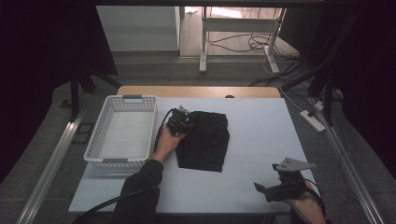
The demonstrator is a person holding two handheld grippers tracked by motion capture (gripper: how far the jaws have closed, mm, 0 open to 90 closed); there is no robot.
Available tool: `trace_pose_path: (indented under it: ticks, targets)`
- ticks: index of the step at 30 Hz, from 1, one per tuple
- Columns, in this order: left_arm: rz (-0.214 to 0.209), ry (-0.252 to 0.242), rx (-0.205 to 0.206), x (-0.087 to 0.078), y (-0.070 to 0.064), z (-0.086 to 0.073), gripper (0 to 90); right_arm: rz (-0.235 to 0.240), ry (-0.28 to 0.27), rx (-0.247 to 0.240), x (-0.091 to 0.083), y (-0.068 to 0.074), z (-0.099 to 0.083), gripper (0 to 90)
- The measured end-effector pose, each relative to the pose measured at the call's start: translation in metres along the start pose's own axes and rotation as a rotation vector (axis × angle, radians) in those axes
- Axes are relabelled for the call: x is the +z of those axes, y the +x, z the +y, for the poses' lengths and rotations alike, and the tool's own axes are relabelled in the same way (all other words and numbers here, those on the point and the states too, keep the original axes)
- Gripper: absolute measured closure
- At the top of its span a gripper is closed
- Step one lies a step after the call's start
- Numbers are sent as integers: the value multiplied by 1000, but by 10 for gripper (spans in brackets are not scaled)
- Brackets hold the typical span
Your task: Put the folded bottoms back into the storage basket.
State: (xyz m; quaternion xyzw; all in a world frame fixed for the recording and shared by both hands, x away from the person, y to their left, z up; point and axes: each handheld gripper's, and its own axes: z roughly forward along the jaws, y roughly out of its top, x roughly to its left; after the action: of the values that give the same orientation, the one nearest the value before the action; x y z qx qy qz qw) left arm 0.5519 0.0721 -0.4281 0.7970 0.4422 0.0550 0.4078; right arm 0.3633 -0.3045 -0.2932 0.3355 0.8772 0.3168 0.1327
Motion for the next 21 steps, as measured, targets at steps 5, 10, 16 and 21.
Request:
trace_pose_path:
  ticks: [5,10,16,21]
  targets:
    - [-1,-4,-6,0,0,0,743,44,-16,-22,5,3,7,0]
    - [-5,-3,-13,0,1,-1,743,58,-19,-60,13,5,13,0]
    - [-5,-9,-18,0,0,-2,742,76,-30,-31,21,5,19,0]
    - [-2,-16,-20,0,0,-3,742,97,-23,-6,30,3,24,0]
